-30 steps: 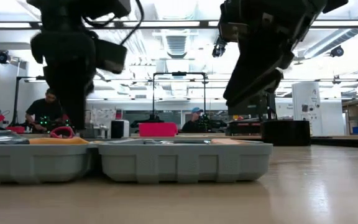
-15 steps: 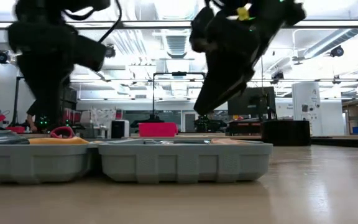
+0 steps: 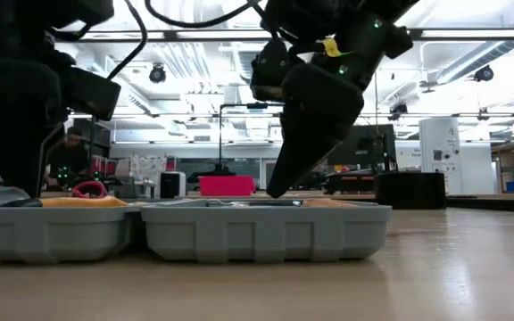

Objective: Prefit tool cases
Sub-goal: Remove the hammer from the gray tool box

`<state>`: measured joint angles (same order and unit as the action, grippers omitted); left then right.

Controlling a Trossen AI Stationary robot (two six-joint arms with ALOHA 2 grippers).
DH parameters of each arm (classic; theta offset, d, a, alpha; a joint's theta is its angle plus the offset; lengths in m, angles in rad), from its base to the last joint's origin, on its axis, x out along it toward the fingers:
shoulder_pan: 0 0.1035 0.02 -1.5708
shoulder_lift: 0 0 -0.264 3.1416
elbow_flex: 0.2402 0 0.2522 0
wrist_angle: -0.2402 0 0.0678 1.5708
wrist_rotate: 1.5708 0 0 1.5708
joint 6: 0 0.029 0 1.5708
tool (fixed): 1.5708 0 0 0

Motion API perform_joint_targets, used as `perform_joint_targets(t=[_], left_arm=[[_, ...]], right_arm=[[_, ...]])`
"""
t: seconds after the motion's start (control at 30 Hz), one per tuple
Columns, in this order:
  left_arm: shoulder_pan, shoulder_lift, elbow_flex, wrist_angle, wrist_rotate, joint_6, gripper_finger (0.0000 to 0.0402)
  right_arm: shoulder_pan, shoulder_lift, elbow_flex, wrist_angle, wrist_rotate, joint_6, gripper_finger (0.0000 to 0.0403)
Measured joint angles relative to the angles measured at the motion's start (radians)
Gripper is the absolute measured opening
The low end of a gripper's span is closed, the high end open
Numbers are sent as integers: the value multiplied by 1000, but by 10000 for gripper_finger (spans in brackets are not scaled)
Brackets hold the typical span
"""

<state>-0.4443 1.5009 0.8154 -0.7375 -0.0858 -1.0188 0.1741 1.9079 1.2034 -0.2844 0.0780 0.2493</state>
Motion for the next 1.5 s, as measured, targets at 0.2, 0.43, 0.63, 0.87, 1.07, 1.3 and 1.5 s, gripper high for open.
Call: perform_joint_targets(t=[0.2, 0.43, 0.63, 0.87, 1.07, 1.3, 1.5], left_arm=[[-11, 0, -31, 43, -1, -16, 135], [-11, 0, -77, 167, -2, -16, 127], [-11, 0, -98, 202, -3, -14, 123], [-11, 0, -106, 221, -10, -12, 131], [-11, 0, -106, 248, -35, -3, 132], [-11, 0, -106, 285, -37, 15, 132], [-10, 0, -107, 283, -37, 23, 132]], right_arm=[[0, 8, -1, 3, 14, -11, 109], [-11, 7, 1, 3, 47, -2, 95], [-16, 7, 1, 0, 49, -4, 77], [-19, 7, 1, -2, 50, -13, 63], [-20, 10, -3, -8, 50, -14, 67], [-39, 19, -31, 1, 58, -15, 82], [-49, 48, -36, 11, 55, -16, 67]])
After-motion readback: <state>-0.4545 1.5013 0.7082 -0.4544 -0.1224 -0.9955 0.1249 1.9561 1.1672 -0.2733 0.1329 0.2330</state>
